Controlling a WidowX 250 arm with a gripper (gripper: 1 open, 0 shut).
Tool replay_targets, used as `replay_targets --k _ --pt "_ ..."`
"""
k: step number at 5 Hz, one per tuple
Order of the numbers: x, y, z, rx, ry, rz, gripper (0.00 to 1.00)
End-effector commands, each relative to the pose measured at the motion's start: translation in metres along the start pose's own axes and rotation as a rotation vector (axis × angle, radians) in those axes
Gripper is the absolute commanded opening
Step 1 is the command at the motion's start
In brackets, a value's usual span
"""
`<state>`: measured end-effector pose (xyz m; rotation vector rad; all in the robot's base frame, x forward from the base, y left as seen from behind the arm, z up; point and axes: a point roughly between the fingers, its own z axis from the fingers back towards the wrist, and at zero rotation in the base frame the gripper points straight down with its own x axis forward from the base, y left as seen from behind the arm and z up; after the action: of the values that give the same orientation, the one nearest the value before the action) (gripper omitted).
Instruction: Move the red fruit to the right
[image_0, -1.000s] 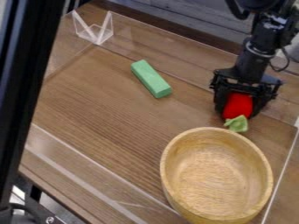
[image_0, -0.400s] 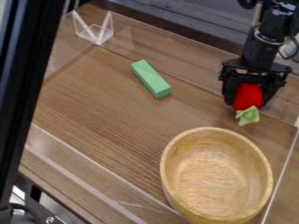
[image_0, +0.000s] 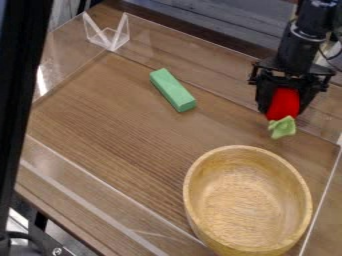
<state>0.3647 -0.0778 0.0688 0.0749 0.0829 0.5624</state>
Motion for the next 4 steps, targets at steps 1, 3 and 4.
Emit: replay_targets --k 1,3,4 --pt "0.007 0.002 0.030 -0.060 -0.065 -0.031 1.00" --pt "0.004 0.012 0.043 -0.059 -0.066 -0.062 1.00" --pt "-0.003 0.020 0.062 -0.065 -0.073 -0.054 1.00"
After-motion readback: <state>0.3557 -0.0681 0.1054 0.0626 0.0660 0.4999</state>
